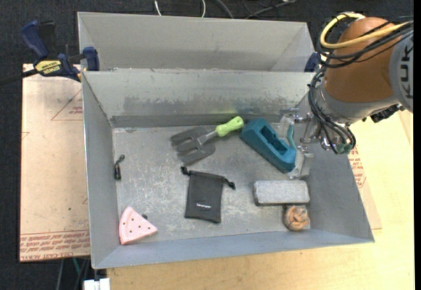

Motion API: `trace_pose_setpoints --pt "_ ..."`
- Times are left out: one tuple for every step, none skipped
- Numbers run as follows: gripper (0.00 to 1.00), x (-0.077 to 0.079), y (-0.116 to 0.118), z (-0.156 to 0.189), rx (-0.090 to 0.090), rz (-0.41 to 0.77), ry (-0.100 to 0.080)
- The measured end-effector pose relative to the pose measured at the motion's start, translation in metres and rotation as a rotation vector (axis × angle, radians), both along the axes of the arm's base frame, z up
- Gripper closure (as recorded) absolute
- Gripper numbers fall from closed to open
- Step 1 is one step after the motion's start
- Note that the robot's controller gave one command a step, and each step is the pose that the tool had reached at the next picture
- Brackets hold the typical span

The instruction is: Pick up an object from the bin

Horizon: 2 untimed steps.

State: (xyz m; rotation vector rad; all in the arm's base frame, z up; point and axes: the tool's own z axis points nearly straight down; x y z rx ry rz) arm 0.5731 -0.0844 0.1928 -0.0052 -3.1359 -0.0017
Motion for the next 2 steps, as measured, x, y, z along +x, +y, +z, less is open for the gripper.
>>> trace_pose_setpoints --pt "0.00 0.002 0.000 0.004 -0.001 0.002 -0.007" --pt "0.00 -0.030 0.018 -0.022 -0.001 -0.112 -0.013"
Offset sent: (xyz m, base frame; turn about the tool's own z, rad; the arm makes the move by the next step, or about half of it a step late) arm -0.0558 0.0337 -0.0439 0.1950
